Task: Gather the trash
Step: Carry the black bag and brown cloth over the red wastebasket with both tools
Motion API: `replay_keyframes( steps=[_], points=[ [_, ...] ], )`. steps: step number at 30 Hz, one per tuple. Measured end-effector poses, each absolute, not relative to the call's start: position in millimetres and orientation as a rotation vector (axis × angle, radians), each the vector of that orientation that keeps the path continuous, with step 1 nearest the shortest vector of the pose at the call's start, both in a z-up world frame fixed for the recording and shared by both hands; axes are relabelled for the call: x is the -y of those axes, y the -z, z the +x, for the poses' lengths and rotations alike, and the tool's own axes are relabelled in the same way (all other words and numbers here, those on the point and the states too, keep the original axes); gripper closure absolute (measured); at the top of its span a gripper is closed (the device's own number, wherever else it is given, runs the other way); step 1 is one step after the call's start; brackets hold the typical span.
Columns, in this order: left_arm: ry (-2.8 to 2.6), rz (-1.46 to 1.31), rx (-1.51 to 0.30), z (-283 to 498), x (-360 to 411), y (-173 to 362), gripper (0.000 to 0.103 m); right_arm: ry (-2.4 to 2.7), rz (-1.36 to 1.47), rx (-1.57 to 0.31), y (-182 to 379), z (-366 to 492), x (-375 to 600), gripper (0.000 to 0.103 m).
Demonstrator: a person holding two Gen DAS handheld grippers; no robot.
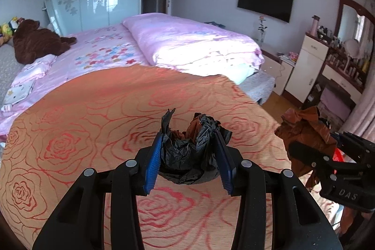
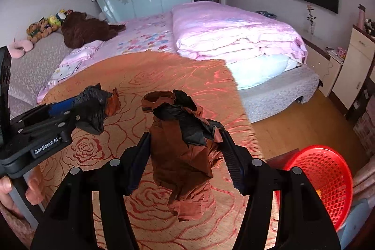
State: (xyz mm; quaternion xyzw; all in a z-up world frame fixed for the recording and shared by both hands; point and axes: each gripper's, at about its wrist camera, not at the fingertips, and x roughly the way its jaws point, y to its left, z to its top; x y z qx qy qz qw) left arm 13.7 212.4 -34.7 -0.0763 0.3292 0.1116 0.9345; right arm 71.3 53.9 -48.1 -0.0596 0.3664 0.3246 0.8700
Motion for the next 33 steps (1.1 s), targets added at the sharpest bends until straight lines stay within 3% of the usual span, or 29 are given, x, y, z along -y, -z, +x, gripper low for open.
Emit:
replay_keyframes(
  steps=[33],
  points=[
    [-0.047, -0.029, -0.685, 44.1, -105.3, 18.6, 0.062, -0.431, -0.026, -0.729, 28.8, 83.2, 90.9, 0.045]
  ],
)
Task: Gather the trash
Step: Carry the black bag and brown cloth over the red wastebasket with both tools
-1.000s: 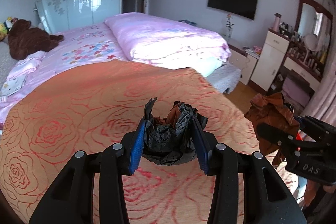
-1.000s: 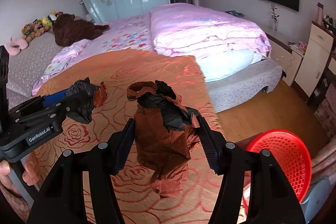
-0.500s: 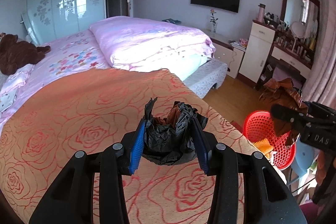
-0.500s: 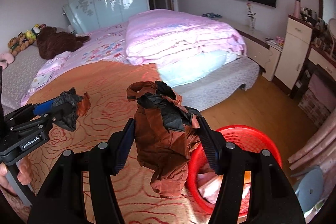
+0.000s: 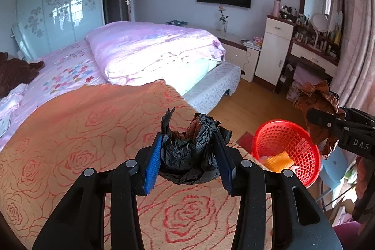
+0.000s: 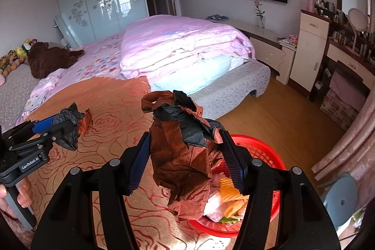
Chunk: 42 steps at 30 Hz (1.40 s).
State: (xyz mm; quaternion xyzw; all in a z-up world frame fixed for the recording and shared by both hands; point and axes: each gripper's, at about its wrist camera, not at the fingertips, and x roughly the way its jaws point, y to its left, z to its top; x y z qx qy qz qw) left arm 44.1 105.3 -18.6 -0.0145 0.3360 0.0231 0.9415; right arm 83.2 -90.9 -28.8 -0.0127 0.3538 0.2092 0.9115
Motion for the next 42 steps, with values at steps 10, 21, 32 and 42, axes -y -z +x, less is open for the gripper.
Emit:
replay_keyframes(
  steps=[10, 21, 32, 42],
  points=[
    [0.003, 0.009, -0.693, 56.4, -75.5, 17.0, 0.062, -0.375, -0.004, -0.742, 33.3, 84.7, 121.0, 0.045],
    [0.066, 0.060, -0.699, 70.3, -36.3, 15.6, 0.062, -0.321, 0.068, -0.752, 42.2, 87.9, 153.5, 0.045],
    [0.115, 0.097, -0.735, 82.6, -9.9, 28.9, 0.062, -0.278, 0.103, -0.763, 50.7, 91.7, 166.0, 0.045],
    [0.159, 0.102, -0.771, 98.3, 9.9, 40.1, 0.062, -0.258, 0.127, -0.791, 56.5, 97.7, 168.3, 0.045]
  ],
)
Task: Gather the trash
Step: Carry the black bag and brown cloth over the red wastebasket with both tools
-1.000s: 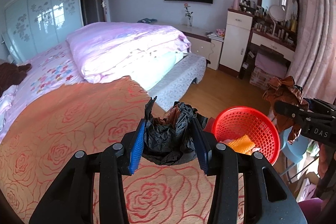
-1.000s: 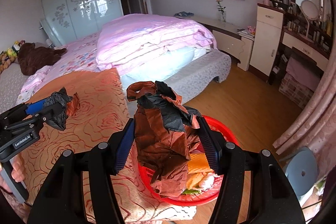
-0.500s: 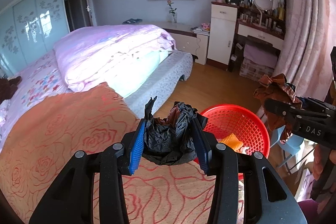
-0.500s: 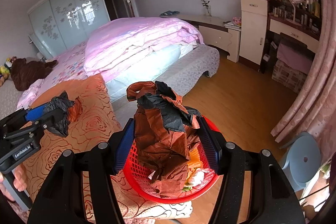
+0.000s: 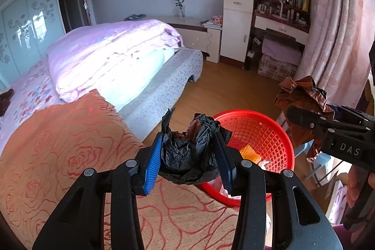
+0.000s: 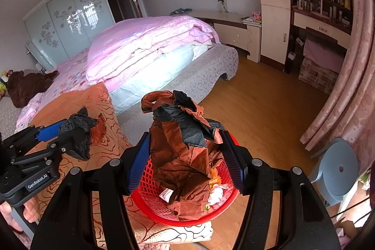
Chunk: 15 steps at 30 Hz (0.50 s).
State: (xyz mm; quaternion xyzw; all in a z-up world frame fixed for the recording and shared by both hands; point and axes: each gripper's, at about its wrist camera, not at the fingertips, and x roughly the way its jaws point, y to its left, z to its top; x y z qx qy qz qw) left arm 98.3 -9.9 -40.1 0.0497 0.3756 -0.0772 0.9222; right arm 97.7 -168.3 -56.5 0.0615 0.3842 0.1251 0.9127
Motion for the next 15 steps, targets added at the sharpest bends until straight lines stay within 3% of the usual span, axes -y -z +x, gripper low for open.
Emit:
replay_keyframes(
  steps=[15],
  points=[
    [0.250, 0.110, -0.886, 130.9, 43.3, 75.8, 0.061, -0.193, 0.183, -0.825, 69.7, 107.9, 187.9, 0.045]
  ],
)
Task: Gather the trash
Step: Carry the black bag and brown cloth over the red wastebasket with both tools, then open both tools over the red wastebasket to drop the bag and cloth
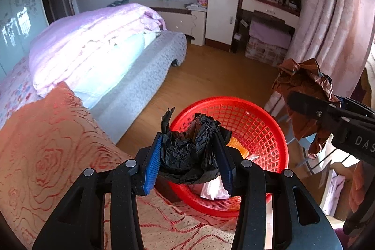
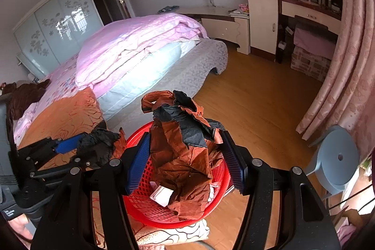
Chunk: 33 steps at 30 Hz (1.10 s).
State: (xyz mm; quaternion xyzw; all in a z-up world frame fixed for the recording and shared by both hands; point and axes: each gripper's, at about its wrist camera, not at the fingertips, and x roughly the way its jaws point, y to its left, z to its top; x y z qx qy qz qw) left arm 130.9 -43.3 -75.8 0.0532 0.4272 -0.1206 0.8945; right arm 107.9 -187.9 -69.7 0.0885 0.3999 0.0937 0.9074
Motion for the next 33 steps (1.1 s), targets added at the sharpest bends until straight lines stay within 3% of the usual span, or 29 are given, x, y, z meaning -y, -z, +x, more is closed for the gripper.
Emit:
replay_keyframes(
  steps=[12, 19, 24, 33],
  points=[
    [0.267, 0.065, -0.922, 133.3, 30.4, 85.0, 0.037, -0.203, 0.167, -0.878, 85.5, 115.6, 180.5, 0.045],
    [0.233, 0.033, -0.896, 128.2, 18.9, 76.0, 0.036, -0.231, 0.168, -0.926, 102.1, 121.4, 175.1, 0.043],
    [0.206, 0.013, -0.870, 125.5, 8.0, 66.6, 0.034, -0.251, 0.150, -0.923, 105.8, 120.3, 165.6, 0.027],
    [0.166, -0.002, -0.850, 117.4, -2.3, 60.0, 0.030, -0.237, 0.149, -0.899, 101.4, 117.9, 168.2, 0.021]
  ],
)
